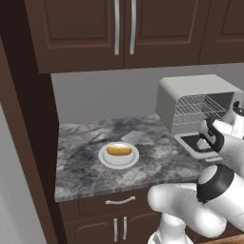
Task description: Open the toaster oven door. Place the hotdog bun on the bottom rack in the toaster oven and place the chicken drumstick on the top rack.
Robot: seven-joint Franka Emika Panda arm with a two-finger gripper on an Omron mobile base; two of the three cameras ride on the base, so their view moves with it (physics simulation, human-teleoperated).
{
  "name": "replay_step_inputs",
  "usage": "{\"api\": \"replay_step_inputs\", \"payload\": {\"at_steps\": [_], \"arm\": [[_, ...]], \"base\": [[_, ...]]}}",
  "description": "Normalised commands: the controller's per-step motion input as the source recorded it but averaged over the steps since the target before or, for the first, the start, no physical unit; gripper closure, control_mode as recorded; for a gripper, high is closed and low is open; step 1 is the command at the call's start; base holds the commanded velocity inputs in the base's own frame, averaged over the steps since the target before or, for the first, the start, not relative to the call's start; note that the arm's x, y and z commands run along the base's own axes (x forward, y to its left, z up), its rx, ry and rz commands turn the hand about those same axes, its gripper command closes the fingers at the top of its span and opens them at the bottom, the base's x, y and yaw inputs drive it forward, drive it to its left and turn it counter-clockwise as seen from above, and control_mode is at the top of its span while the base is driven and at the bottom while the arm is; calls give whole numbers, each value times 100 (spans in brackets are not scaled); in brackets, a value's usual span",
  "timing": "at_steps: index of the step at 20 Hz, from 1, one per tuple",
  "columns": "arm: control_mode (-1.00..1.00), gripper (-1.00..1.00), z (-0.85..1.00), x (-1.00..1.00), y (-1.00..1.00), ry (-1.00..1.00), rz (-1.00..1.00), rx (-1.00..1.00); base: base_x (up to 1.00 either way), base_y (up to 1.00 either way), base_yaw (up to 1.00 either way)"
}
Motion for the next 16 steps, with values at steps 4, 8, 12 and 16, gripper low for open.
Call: {"api": "replay_step_inputs", "payload": {"at_steps": [4, 8, 12, 16], "arm": [[-100, -100, 97, 27, -10, 11, 0, 8], [-100, -100, 48, 11, -32, -4, 4, 7], [-100, -100, 23, 0, -54, -14, 15, 3], [-100, -100, 3, 7, -30, -13, 20, 5]], "base": [[0, 0, 0], [0, 0, 0], [0, 0, 0], [0, 0, 0]]}}
